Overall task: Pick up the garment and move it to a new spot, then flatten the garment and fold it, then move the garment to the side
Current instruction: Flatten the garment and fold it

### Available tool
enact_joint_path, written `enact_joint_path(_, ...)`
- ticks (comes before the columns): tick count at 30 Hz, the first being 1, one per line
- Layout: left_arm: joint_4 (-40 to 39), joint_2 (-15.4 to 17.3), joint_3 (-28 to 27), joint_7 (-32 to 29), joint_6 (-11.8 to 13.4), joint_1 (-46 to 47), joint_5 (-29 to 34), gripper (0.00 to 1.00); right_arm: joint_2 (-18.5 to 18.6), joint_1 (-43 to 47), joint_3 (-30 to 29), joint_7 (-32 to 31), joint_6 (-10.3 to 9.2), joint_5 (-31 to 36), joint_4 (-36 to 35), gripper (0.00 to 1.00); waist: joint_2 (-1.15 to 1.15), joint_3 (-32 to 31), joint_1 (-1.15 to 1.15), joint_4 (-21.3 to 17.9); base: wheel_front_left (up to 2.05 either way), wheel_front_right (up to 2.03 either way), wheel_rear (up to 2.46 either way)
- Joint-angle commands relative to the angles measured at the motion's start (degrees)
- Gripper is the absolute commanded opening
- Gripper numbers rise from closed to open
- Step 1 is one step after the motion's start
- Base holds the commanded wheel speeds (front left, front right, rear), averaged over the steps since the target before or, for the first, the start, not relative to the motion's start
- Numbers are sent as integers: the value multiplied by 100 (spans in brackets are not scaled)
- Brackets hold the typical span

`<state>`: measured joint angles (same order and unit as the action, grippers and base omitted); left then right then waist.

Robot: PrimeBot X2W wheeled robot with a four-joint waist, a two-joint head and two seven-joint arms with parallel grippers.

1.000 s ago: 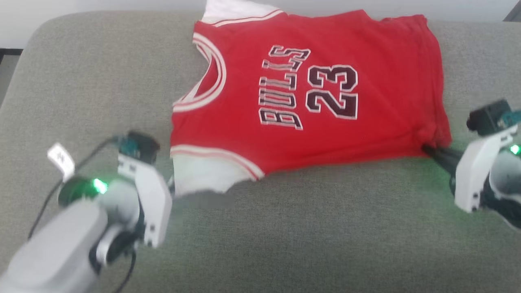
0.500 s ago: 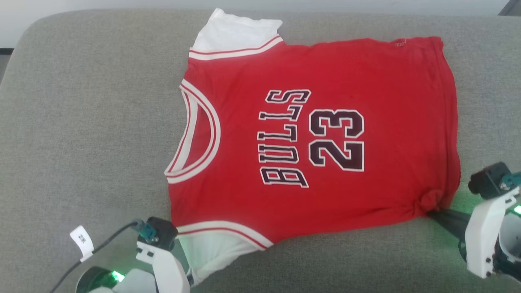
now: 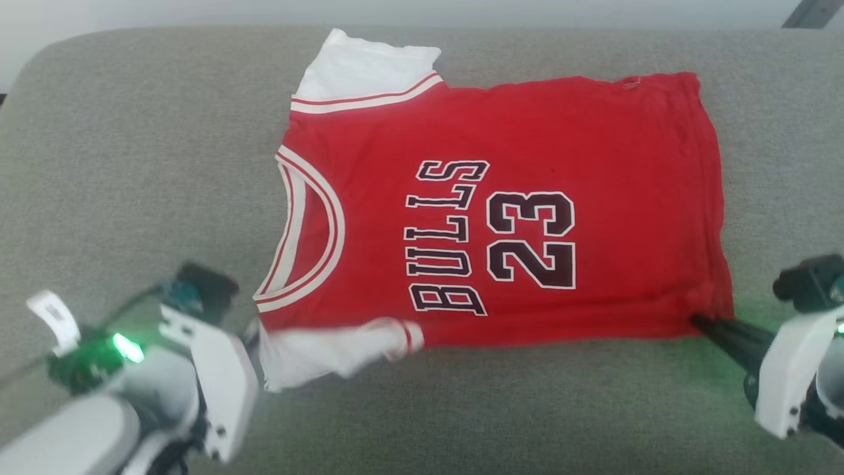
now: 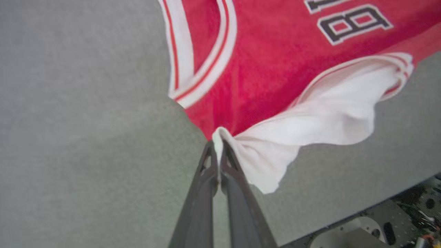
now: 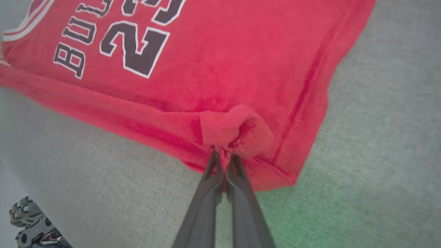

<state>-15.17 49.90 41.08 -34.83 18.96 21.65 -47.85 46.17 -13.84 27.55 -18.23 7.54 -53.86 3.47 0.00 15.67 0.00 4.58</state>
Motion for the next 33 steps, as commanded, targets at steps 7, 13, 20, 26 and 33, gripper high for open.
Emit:
enact_joint_path(7, 511, -44, -185, 127, -637, 1300, 481, 0, -526, -713, -531, -336, -10, 671, -13, 0, 0, 183, 0, -166, 0, 0, 0)
enact_joint_path(13, 1351, -438, -112, 368, -1181, 2212, 809, 0, -791, -1407, -493, -457, -10, 958, 248, 0, 0, 407, 0, -195, 0, 0, 0)
enact_joint_path(20, 2888, -1163, 114, 756, -1832, 3179, 1032, 0, -1053, -2377, -120, -439, -10, 1205, 1023, 0, 0, 774, 0, -200, 0, 0, 0)
enact_joint_path(26, 4178, -1764, 287, 803, -2215, 3508, 849, 0, -1281, -2887, 267, -504, -10, 1097, 1839, 0, 0, 960, 0, -199, 0, 0, 0)
enact_joint_path(33, 5293, -2156, 436, 716, -2481, 3651, 622, 0, -1464, -3210, 713, -724, -10, 905, 2438, 0, 0, 1033, 0, -239, 0, 0, 0)
